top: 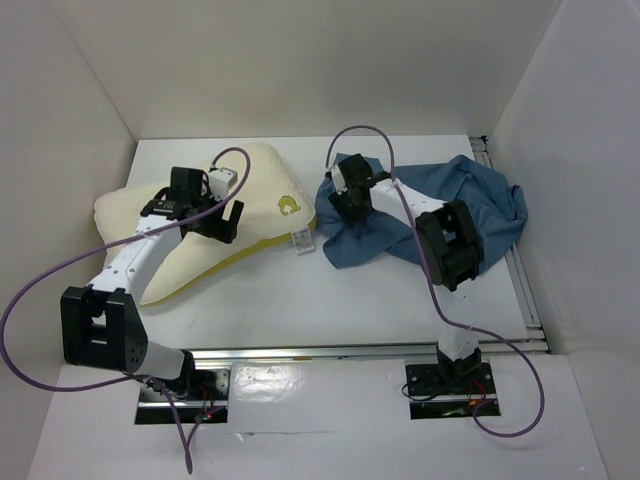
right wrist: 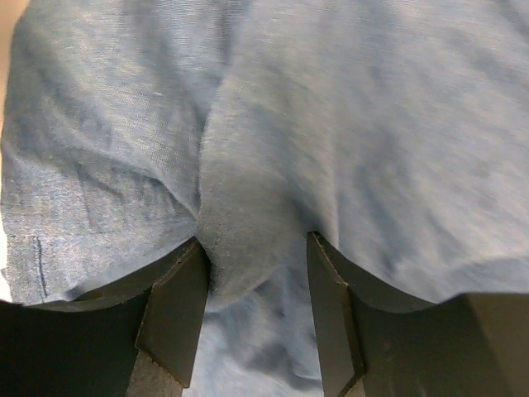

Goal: Put the pillow into the pillowcase

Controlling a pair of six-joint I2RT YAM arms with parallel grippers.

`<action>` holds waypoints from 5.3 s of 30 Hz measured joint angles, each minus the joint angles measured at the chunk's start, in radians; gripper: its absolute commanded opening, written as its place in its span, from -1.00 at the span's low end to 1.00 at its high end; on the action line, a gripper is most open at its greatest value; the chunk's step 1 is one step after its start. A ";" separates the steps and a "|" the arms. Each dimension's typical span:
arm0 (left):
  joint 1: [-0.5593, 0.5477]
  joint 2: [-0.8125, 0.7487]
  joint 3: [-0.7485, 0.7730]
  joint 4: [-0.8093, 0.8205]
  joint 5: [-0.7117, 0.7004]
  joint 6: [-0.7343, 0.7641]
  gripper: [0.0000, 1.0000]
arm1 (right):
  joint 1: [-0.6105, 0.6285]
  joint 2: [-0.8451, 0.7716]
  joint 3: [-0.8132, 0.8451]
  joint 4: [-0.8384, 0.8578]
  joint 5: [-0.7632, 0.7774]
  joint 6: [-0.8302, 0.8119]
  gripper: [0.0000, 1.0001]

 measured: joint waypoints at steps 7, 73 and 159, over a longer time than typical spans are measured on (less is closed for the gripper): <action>0.000 0.028 0.000 0.006 0.007 0.004 1.00 | -0.026 -0.092 -0.016 -0.016 -0.016 -0.003 -0.01; -0.001 0.068 0.071 -0.033 0.085 0.090 1.00 | -0.098 -0.199 -0.034 -0.064 -0.180 -0.072 -1.00; -0.336 0.157 0.314 -0.599 0.523 0.564 -1.00 | -0.189 -0.753 -0.241 -0.133 -0.285 -0.058 -1.00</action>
